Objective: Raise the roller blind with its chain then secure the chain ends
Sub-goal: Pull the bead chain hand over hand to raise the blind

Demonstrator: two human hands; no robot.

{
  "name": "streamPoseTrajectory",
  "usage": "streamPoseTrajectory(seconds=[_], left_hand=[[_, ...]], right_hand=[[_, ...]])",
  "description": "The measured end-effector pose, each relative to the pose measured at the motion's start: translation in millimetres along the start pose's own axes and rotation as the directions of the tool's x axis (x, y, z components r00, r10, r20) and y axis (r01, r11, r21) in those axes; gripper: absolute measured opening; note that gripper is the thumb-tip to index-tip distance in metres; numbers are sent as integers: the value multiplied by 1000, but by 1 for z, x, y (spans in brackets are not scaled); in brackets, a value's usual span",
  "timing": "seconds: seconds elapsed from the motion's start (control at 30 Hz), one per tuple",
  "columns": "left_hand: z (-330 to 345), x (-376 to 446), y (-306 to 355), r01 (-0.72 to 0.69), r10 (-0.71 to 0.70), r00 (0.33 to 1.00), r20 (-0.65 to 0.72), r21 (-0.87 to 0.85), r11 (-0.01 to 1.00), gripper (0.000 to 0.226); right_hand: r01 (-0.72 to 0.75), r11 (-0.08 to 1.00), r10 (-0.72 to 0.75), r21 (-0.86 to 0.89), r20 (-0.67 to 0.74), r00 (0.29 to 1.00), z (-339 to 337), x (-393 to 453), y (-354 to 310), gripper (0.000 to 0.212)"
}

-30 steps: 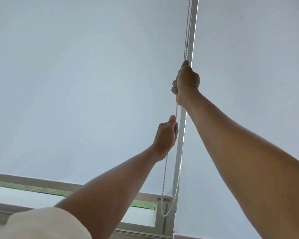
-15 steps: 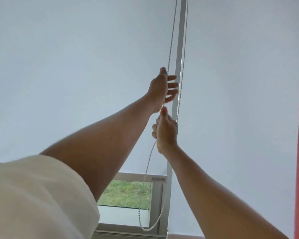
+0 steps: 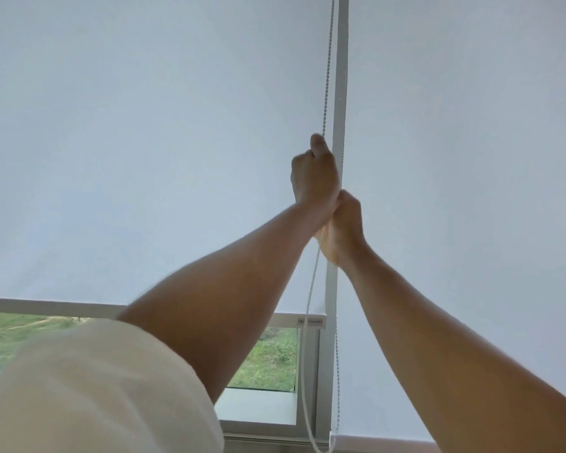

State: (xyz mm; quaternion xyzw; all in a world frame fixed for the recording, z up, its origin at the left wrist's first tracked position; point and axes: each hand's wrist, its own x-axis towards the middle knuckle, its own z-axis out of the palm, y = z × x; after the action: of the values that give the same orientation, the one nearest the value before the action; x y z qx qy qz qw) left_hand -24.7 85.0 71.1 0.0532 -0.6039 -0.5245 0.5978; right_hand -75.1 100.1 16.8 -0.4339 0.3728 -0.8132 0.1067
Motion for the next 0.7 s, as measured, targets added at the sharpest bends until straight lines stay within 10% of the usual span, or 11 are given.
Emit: streamPoseTrajectory(seconds=[0.4, 0.7], left_hand=[[-25, -70, -114, 157, -133, 969, 207, -103, 982, 51], [-31, -44, -112, 308, -261, 892, 369, -72, 949, 63]], right_hand=[[-200, 978, 191, -60, -131, 973, 29, 49, -65, 47], [131, 956, -200, -262, -258, 945, 37, 51, -48, 48]])
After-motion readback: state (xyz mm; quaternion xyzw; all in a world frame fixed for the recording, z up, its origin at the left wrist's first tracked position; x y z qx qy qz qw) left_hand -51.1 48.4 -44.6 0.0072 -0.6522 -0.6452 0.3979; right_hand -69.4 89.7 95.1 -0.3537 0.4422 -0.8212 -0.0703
